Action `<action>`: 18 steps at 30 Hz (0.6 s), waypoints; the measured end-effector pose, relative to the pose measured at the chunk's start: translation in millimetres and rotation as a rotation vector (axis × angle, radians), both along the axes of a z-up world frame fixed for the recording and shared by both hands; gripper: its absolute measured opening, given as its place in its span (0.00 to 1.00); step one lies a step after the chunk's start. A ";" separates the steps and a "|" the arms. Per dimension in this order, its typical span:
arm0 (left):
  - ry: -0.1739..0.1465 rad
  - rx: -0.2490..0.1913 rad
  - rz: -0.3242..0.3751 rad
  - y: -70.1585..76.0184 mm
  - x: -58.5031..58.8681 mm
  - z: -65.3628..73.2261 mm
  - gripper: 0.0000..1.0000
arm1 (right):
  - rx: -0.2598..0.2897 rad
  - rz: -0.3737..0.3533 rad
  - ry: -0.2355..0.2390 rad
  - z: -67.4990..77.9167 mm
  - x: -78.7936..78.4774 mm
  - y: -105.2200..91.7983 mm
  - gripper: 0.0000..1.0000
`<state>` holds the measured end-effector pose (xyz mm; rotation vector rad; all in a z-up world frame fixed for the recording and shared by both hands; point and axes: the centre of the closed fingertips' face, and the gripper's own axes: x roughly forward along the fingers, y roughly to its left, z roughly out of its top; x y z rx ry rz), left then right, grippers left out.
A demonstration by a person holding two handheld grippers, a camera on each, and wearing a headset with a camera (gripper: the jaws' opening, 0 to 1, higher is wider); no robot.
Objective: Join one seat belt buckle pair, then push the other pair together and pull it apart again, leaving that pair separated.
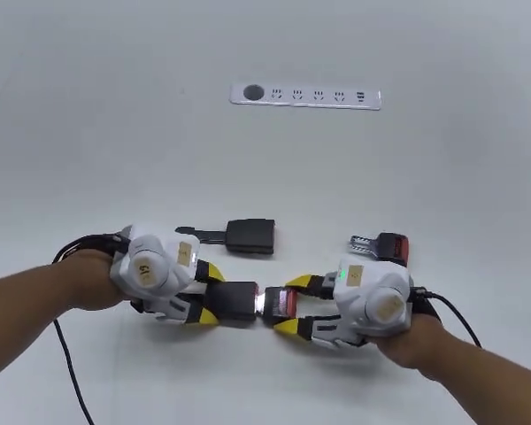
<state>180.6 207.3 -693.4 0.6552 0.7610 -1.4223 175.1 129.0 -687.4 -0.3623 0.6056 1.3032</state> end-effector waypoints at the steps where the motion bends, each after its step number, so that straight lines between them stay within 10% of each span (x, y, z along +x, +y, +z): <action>1: 0.001 -0.001 0.001 -0.8 -0.3 0.7 0.32 | 0.002 -0.001 -0.002 0.8 -0.4 0.1 0.32; 18: 0.011 0.011 0.006 -2.1 0.3 1.0 0.32 | 0.023 -0.008 0.000 3.8 0.5 0.1 0.33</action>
